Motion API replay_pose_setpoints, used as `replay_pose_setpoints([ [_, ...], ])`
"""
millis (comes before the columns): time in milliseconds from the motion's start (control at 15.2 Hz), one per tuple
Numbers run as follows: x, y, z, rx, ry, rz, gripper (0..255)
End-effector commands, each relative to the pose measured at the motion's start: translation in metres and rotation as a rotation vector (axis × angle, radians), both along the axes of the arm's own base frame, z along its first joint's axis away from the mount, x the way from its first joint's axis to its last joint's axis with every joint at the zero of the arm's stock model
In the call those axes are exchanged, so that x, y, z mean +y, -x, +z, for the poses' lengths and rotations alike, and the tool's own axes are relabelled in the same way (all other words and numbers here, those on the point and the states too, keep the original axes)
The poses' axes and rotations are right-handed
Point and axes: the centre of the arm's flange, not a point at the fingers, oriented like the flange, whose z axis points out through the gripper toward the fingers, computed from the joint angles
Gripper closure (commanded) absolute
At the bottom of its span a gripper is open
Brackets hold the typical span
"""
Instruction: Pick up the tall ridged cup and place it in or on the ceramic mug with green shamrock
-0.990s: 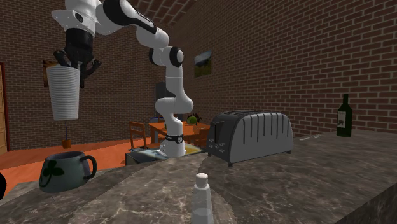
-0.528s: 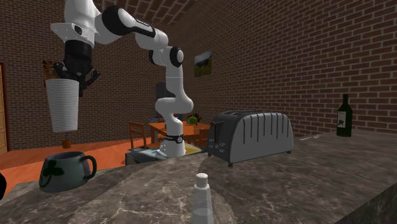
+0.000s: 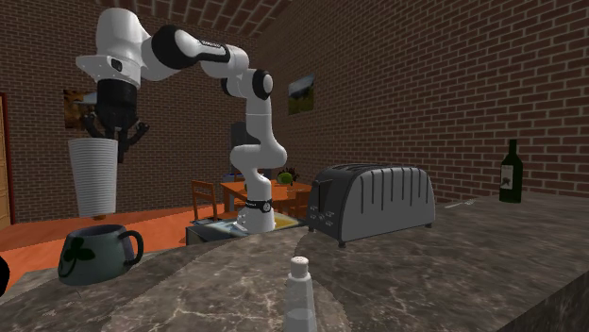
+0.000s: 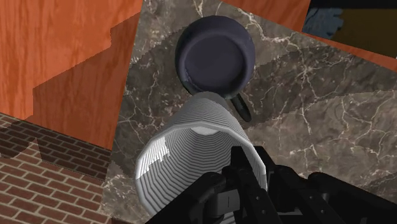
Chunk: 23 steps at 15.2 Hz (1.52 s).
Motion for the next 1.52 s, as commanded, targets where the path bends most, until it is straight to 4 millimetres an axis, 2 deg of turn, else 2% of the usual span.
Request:
replay_pose_setpoints([
  [0,0.0,0.001,-0.01,0.0,0.001,0.0,255],
  [330,0.0,0.001,-0.036,0.0,0.001,0.0,255],
  [858,0.0,0.001,-0.036,0.0,0.001,0.0,255],
  [924,0.0,0.001,-0.036,0.0,0.001,0.0,0],
  [1254,0.0,0.001,-0.036,0.0,0.001,0.0,0],
  [1452,0.004,0.009,0.003,0.0,0.001,0.0,0],
])
